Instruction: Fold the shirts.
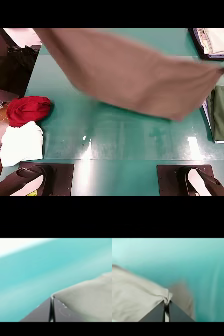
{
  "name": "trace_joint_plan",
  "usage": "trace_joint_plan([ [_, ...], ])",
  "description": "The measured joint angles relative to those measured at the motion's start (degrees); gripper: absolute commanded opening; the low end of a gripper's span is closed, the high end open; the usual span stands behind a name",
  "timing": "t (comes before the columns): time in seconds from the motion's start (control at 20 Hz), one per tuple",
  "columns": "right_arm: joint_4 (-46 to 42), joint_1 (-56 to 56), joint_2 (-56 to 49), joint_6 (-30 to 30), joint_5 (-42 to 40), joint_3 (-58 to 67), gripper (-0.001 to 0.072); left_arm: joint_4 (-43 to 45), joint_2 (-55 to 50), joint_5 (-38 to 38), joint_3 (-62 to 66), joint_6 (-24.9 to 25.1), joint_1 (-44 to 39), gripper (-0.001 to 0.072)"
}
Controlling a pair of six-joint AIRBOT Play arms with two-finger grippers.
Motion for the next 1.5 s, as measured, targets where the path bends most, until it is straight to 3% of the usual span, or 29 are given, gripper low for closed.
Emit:
trace_joint_plan([
  [0.2,-2.7,0.0,1.3,1.0,-2.7,19.4,0.0023,0.7,4.9,5.1,9.8,-1.2,1.1,0.0026],
  [0.5,-13.1,0.0,1.7,3.6,-3.5,39.5,0.0023,-0.3,14.1,15.0,13.1,-1.8,1.5,0.0026],
  [0.7,-18.4,0.0,1.6,4.8,-3.5,45.2,0.0021,-4.4,17.0,16.1,13.3,-1.8,1.5,0.0025],
  [0.9,-21.0,0.0,0.5,6.6,0.0,43.2,0.0021,-3.6,16.9,12.3,7.6,-2.8,1.5,0.0025],
  [1.25,-23.4,5.6,-17.2,10.0,17.7,35.1,0.0021,1.8,-0.7,-4.2,-7.2,-4.9,1.5,0.0026],
  [1.5,-26.1,11.7,-34.8,10.6,19.3,28.2,0.0021,2.4,-20.2,-4.5,-12.5,-4.8,1.8,0.0025],
])
